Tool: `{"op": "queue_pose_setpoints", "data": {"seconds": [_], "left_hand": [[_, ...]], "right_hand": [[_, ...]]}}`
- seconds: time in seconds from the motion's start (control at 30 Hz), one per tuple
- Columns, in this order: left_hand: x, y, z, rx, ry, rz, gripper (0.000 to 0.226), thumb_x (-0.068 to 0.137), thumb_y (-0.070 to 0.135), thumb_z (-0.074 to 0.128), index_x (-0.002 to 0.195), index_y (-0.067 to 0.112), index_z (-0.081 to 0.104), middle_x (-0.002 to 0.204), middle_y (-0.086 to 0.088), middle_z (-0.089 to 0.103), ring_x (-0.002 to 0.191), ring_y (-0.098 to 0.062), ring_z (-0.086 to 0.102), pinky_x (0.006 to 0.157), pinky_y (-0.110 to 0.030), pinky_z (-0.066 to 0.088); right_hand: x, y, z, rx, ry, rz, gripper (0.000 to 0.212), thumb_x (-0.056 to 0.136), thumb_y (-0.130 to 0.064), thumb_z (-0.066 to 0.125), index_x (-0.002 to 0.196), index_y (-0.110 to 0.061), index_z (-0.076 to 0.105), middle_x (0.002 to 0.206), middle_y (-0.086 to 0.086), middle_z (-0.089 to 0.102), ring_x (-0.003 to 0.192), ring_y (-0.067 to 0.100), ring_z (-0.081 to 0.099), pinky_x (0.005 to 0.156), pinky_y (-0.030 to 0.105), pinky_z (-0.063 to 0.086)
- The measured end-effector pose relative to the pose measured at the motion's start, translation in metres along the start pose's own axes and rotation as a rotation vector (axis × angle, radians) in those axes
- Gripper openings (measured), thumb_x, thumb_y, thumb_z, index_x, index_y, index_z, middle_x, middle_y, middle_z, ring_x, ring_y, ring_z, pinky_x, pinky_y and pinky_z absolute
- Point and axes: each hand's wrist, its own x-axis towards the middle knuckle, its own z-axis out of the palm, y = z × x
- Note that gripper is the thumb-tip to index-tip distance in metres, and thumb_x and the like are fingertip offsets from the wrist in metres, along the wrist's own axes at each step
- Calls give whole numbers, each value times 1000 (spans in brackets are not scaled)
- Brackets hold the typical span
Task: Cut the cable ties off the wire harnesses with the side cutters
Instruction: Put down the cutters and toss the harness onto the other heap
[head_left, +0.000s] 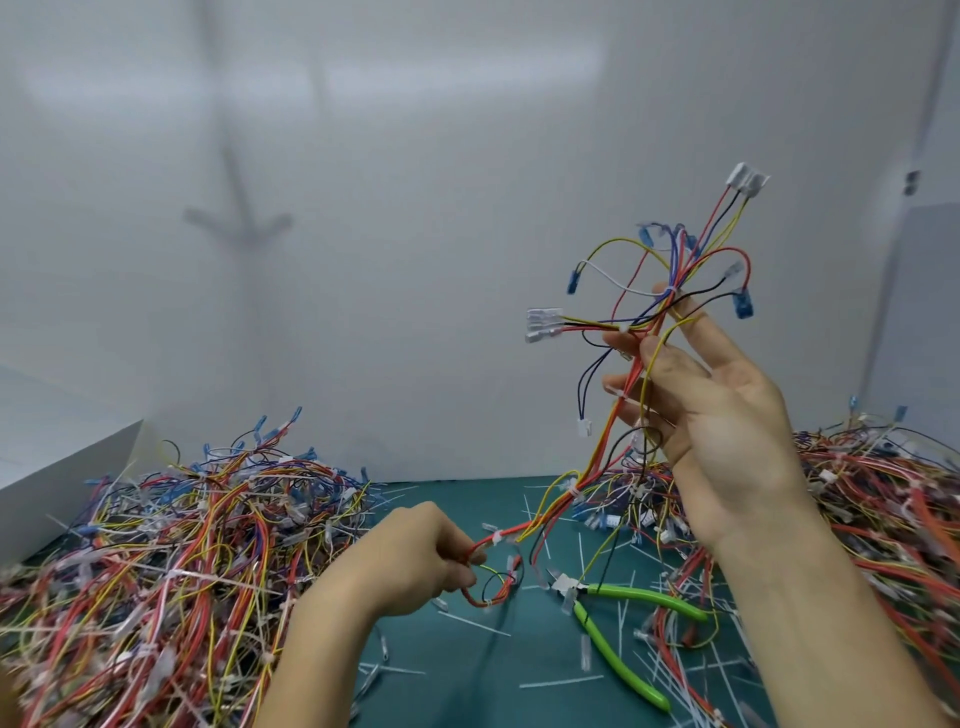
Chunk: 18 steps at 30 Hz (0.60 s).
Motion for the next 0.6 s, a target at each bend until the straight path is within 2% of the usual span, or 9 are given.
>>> {"op": "queue_pose_setpoints", "data": {"seconds": [0.17, 0.3, 0.4, 0.47, 0.53, 0.6], "left_hand": [[-13, 14, -15, -129, 10, 137, 35, 87, 21, 72, 120, 34, 69, 106, 22, 72, 95, 12, 65, 92, -16, 49], [-17, 20, -19, -112, -21, 167, 19, 86, 24, 73, 101, 35, 77, 89, 21, 75, 81, 9, 66, 78, -13, 52], [-15, 15, -14, 6, -60, 86, 22, 79, 34, 79, 100, 38, 76, 89, 24, 74, 82, 11, 65, 84, -17, 51], [-11, 11, -8, 64, -102, 53, 23, 77, 37, 79, 99, 39, 75, 88, 22, 73, 75, 12, 62, 78, -17, 51], [-8, 9, -4, 38, -140, 38, 14, 82, 32, 75, 95, 33, 77, 84, 13, 75, 71, 5, 65, 72, -17, 55], [-7, 7, -2, -52, -100, 14, 11, 89, 23, 68, 94, 23, 77, 86, -1, 76, 84, -19, 73, 79, -31, 60]], "right_hand": [[-2, 0, 2, -78, 3, -53, 39, 97, -8, 56, 131, -29, 56, 91, 0, 78, 66, 14, 72, 49, 18, 50], [-3, 3, 4, -105, -19, -36, 41, 98, -7, 56, 134, -25, 57, 87, 2, 78, 67, 15, 72, 46, 18, 48], [-4, 3, 6, -124, -31, -55, 40, 97, -7, 59, 133, -25, 60, 87, 2, 78, 69, 15, 73, 48, 19, 50], [-4, 1, 7, -122, -33, -72, 41, 96, -8, 60, 134, -25, 60, 88, 2, 78, 70, 18, 74, 48, 20, 50], [-5, -1, 7, -118, -44, -82, 41, 96, -8, 60, 133, -25, 60, 89, 2, 78, 71, 18, 74, 51, 21, 52], [-5, -3, 8, -105, -50, -74, 39, 96, -9, 59, 130, -27, 61, 90, 2, 78, 70, 17, 74, 53, 22, 54]]}}
